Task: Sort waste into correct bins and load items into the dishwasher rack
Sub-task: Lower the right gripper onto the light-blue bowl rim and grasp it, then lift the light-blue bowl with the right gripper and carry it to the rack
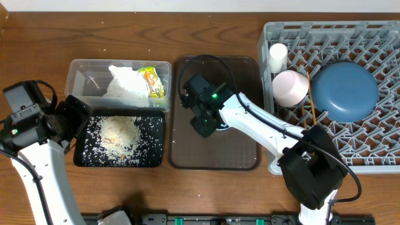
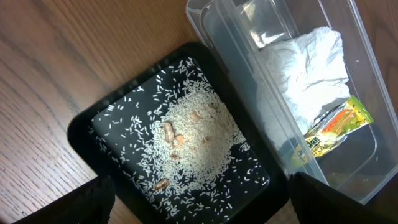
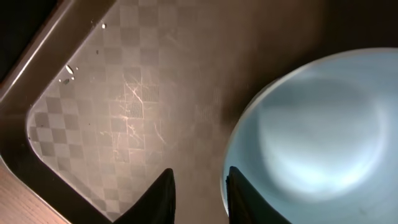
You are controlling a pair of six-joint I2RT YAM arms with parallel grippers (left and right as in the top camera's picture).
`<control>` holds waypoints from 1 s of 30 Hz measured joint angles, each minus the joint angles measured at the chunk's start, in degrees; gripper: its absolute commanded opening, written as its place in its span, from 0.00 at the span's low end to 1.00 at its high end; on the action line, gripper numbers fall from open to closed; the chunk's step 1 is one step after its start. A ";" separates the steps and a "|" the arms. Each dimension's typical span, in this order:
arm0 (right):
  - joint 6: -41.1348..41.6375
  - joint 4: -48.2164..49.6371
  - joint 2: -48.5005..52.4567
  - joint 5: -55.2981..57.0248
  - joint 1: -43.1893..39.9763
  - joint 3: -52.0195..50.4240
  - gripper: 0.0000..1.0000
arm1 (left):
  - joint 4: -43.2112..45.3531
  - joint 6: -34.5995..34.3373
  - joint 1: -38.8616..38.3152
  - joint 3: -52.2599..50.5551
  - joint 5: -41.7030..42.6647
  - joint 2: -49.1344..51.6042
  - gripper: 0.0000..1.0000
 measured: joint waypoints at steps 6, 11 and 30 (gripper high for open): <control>0.17 -0.66 0.00 0.11 0.00 -0.28 0.22 | 0.00 0.00 0.00 0.00 0.00 0.00 0.92; 0.17 -0.55 0.02 0.33 0.00 -1.14 0.22 | 0.00 0.00 0.00 0.00 -0.02 0.00 0.92; 0.79 1.49 0.04 0.72 0.00 -3.85 0.01 | 0.00 0.00 0.00 0.00 0.00 0.00 0.92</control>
